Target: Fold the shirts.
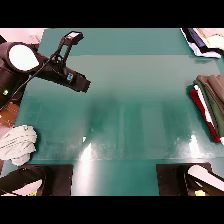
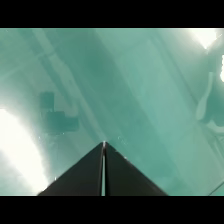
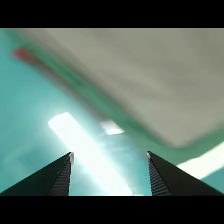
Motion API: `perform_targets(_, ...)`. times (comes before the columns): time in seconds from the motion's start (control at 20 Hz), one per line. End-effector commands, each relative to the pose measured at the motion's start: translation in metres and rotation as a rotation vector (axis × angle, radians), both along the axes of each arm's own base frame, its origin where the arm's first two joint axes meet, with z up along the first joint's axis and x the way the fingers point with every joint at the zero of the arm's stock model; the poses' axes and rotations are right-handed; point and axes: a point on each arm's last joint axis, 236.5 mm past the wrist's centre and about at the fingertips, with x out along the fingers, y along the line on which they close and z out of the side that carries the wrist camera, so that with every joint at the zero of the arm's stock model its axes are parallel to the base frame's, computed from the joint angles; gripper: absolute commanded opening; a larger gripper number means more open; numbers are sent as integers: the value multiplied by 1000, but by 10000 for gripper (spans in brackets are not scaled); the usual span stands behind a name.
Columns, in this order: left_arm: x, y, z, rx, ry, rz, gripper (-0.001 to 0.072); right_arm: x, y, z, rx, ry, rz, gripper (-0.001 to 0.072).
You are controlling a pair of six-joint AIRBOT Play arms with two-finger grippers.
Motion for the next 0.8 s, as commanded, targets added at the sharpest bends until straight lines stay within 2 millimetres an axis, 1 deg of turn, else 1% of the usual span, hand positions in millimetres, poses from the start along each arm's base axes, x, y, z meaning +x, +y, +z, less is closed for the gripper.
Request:
perform_targets(0.0, -7, -1, -3, 0, 29, -12, 29, 39, 79, 8, 209, -183, 133, 481)
perform_targets(0.05, -6, -2, -2, -2, 26, -12, 29, 44, 99, 8, 228, -195, 176, 379)
perform_targets(0.1, -6, -2, -2, -2, 25, -11, 29, 48, 118, 6, 237, -195, 224, 261)
perform_targets(0.2, -6, -2, -2, -2, 25, -11, 29, 54, 152, 4, 237, -193, 317, 42)
perform_targets(0.25, -6, -2, -2, -3, 25, -11, 29, 58, 166, 4, 233, -197, 358, 18)
perform_targets(0.4, -6, -2, -2, -2, 25, -11, 29, 69, 204, 12, 221, -220, 473, 18)
perform_targets(0.5, -6, -2, -2, -3, 25, -11, 29, 75, 222, 19, 209, -244, 528, 19)
perform_targets(0.6, -6, -2, -2, -3, 25, -11, 29, 79, 234, 24, 202, -265, 558, 19)
perform_targets(0.75, -6, -2, -2, -3, 25, -11, 29, 79, 242, 24, 203, -265, 579, 18)
